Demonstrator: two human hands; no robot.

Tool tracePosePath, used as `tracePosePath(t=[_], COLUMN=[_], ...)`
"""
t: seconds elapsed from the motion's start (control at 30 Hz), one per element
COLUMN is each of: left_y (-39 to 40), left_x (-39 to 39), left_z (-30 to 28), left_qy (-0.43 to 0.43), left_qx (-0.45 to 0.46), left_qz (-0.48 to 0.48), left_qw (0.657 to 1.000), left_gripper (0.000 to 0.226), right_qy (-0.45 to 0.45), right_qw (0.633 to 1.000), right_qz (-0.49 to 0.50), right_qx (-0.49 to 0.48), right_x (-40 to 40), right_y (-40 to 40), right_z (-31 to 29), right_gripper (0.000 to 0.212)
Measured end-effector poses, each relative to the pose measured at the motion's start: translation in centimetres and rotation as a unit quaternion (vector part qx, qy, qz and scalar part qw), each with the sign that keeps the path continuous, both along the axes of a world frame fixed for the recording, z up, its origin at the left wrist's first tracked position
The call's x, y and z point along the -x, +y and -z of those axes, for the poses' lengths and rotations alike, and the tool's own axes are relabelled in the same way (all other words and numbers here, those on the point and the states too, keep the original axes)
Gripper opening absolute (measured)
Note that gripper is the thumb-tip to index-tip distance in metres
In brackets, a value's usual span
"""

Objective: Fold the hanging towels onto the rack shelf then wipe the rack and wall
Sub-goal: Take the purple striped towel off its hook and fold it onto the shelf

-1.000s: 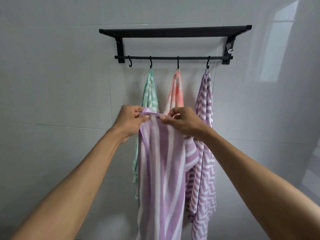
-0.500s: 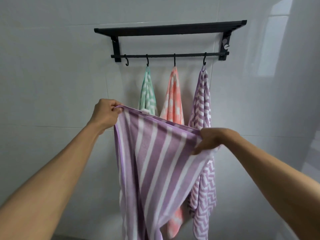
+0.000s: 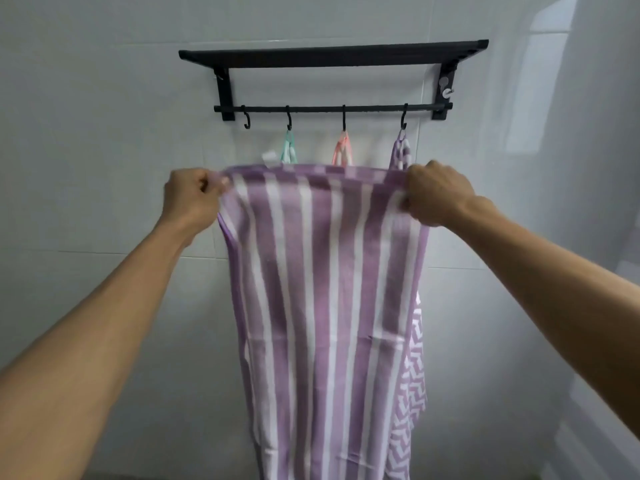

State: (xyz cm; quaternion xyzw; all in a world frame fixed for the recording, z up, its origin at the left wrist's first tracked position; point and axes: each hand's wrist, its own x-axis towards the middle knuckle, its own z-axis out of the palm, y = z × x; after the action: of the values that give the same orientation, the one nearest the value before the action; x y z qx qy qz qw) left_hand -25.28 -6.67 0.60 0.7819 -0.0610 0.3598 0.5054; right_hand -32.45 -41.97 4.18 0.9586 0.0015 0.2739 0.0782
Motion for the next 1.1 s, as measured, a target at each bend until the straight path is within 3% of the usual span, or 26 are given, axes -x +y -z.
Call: tracePosePath(t=[0.07,0.1,0.2,0.27,0.3,0.4,0.43,0.53,0.57,0.67,0.7,0.8,0.83,0.93,0.97,1.1], left_y=[0.1,-0.2,-1.5,-1.8,-1.8,-1.3,-1.4,-2.0,-2.1,-2.2,-2.3,-2.7,-2.7,-2.0,-1.8,-2.1], left_x=[-0.1,-0.2,0.0,0.0,-0.2,-0.7,-0.8,-0.9,-1.0,-0.8,-0.8,-0.7,-0.6,-1.0,-1.1,-1.3], left_z=[0.5,0.5,0.4,0.8,1.1,1.8,1.8,1.8,1.9,1.9,1.6,0.3,-0.1,-0.4,-0.4,0.2], left_qy=[0.081,0.077,-0.023,-0.044,-0.017,0.072,0.071,0.038,0.039,0.069,0.059,-0.013,-0.018,0.060,0.075,0.039], left_qx=[-0.053,-0.060,0.045,0.096,0.077,0.037,0.032,0.057,0.058,0.010,0.014,0.090,0.096,0.017,-0.002,0.017], left_qz=[0.028,0.013,-0.071,-0.071,-0.052,-0.023,-0.033,-0.067,-0.065,-0.044,-0.050,-0.109,-0.115,-0.054,-0.053,-0.098], left_qw=[0.995,0.995,0.996,0.992,0.996,0.996,0.996,0.995,0.995,0.997,0.997,0.990,0.989,0.997,0.996,0.994], left_gripper=[0.016,0.015,0.011,0.013,0.014,0.021,0.020,0.014,0.015,0.016,0.014,0.013,0.013,0.013,0.014,0.014], right_qy=[0.140,0.148,-0.023,-0.117,-0.094,0.093,0.100,-0.018,-0.015,0.134,0.132,-0.050,-0.070,0.108,0.126,-0.001], right_qw=[0.989,0.988,0.999,0.992,0.995,0.995,0.994,0.998,0.998,0.989,0.989,0.996,0.995,0.992,0.990,0.996], right_qz=[0.033,0.044,0.016,0.015,0.014,0.027,0.037,0.041,0.040,0.045,0.048,0.026,0.012,-0.008,0.003,-0.052], right_qx=[0.020,0.006,-0.045,-0.052,-0.040,-0.009,-0.012,-0.043,-0.040,-0.041,-0.045,-0.066,-0.068,-0.061,-0.061,-0.078], right_x=[0.3,0.3,0.3,0.5,0.6,0.9,0.8,0.3,0.3,0.7,0.8,-0.1,-0.4,-0.4,-0.3,-0.6], right_y=[-0.3,-0.4,0.1,0.8,1.1,0.6,0.4,0.1,0.3,0.0,-0.2,-0.4,-0.3,-0.3,-0.6,-0.8], right_z=[0.6,0.3,-1.0,-0.8,-0.3,1.1,0.9,0.4,0.4,0.8,0.4,-0.6,-0.5,0.5,0.6,0.1], right_gripper=[0.020,0.019,0.014,0.021,0.021,0.003,0.002,0.026,0.025,0.010,0.010,0.024,0.024,0.009,0.010,0.015])
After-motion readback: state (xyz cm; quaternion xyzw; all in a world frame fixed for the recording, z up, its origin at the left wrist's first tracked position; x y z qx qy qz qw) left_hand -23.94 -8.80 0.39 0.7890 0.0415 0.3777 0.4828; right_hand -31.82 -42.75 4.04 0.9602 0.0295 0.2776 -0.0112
